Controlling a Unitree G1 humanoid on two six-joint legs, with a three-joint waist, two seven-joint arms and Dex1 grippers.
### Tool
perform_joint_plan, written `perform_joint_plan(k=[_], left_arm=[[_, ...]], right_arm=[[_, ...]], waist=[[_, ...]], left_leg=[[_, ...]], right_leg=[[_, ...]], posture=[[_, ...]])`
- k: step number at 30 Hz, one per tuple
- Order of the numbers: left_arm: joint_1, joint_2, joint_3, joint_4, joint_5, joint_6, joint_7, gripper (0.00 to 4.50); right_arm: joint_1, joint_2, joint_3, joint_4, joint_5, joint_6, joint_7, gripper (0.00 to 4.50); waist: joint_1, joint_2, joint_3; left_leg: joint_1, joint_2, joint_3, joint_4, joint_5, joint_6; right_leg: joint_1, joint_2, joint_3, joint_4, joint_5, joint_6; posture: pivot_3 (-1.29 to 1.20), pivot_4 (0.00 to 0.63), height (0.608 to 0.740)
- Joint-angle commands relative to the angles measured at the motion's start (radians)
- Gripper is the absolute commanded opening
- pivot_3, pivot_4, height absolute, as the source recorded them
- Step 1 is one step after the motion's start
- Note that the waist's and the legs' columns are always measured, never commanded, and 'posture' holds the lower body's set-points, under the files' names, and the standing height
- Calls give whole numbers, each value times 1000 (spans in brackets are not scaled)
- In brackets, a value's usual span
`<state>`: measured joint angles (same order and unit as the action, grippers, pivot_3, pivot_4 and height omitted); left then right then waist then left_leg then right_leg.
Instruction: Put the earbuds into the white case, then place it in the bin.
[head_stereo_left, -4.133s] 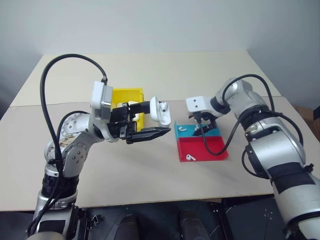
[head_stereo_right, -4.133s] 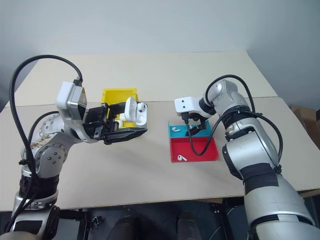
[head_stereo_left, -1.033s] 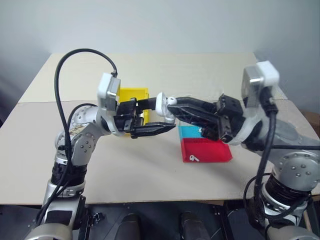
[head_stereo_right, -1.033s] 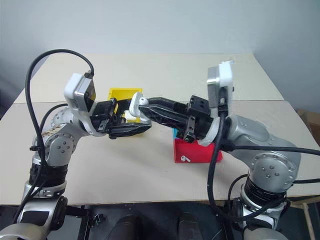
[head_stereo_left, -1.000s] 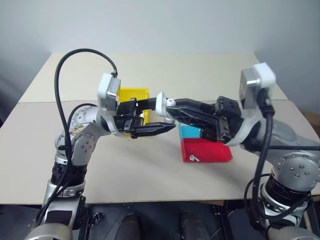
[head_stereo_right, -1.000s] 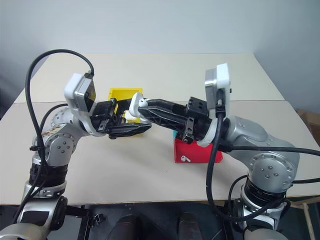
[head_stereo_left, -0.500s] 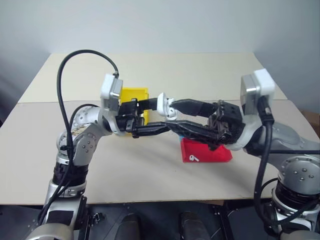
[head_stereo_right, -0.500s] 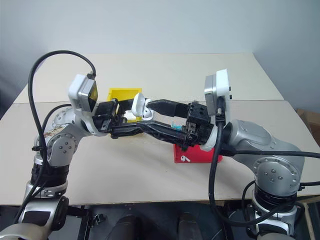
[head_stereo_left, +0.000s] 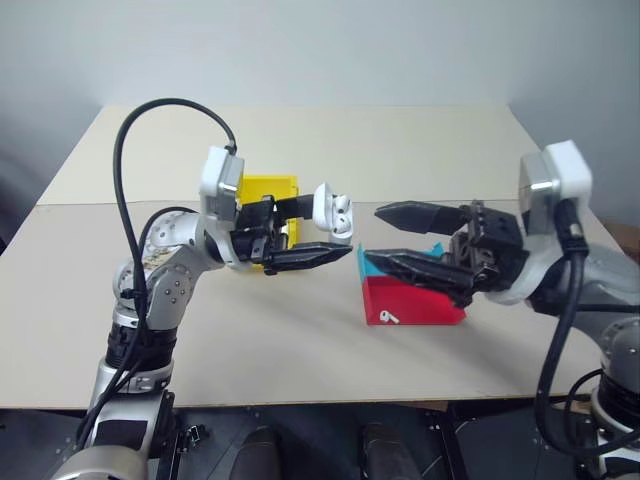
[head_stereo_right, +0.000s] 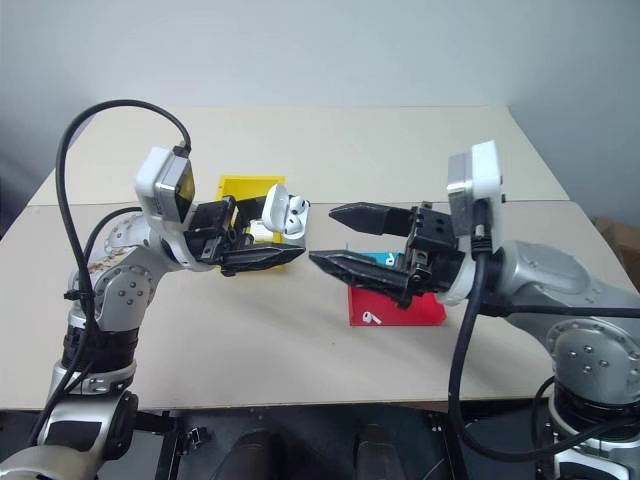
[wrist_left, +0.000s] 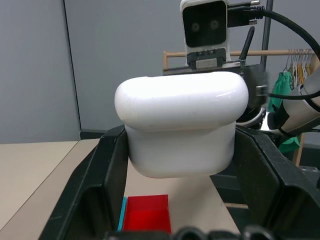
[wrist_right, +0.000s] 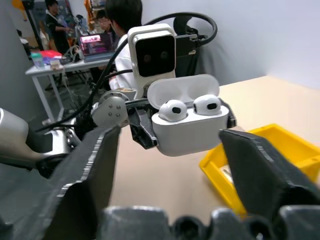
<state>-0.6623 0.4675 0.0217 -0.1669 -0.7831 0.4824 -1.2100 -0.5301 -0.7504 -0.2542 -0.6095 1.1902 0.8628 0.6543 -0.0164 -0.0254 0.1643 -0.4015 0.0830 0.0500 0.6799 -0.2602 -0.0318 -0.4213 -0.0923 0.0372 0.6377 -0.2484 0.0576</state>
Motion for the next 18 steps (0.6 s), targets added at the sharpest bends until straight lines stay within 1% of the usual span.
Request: perform_joint_plan(k=[1,3,5,7,9,11,15,18], left_arm=[[-34,12,-4,-6,-3,7,-13,2812],[-44,15,-16,16,13,3,-25,2812],[-56,15,-27,33,21,4,-36,2812],[-63,12,-35,44,29,2,-41,2812],[-69,6,-40,55,38,-4,-45,2812],[-75,0,-41,64,43,-9,-46,2812],[-76,-6,-39,71,51,-18,-50,2812],[-72,-5,-32,71,50,-19,-56,2812]], right_arm=[[-137,-75,29,88,-113,-75,107,2181],[-239,-122,103,157,-223,-124,208,1383],[-357,-159,204,239,-359,-199,321,770],[-464,-166,298,316,-481,-274,412,37],[-564,-152,392,382,-603,-360,494,11],[-662,-105,469,449,-693,-432,563,11],[-769,2,554,552,-800,-547,653,11],[-807,68,596,600,-862,-604,704,11]], waist=[[0,0,0],[0,0,0],[-1,0,0],[0,0,0],[0,0,0],[-2,1,0],[0,0,0],[1,0,0]], left_leg=[[1,0,1,0,0,0],[1,0,1,0,0,0],[1,0,1,-1,0,0],[0,0,2,-1,0,0],[0,0,2,-1,0,1],[-2,0,1,-1,-1,1],[-3,0,2,-1,0,1],[-3,0,1,-1,0,1]], right_leg=[[0,0,1,0,0,0],[0,0,1,0,0,0],[0,1,1,0,0,0],[-1,0,1,-1,0,0],[-2,0,1,-2,0,0],[-3,0,1,-3,0,0],[-4,0,0,-4,0,0],[-3,0,-1,-3,0,0]], posture=[[0,150,740],[0,150,740],[0,150,740],[0,150,740],[0,150,740],[0,150,740],[0,150,740],[0,150,740]])
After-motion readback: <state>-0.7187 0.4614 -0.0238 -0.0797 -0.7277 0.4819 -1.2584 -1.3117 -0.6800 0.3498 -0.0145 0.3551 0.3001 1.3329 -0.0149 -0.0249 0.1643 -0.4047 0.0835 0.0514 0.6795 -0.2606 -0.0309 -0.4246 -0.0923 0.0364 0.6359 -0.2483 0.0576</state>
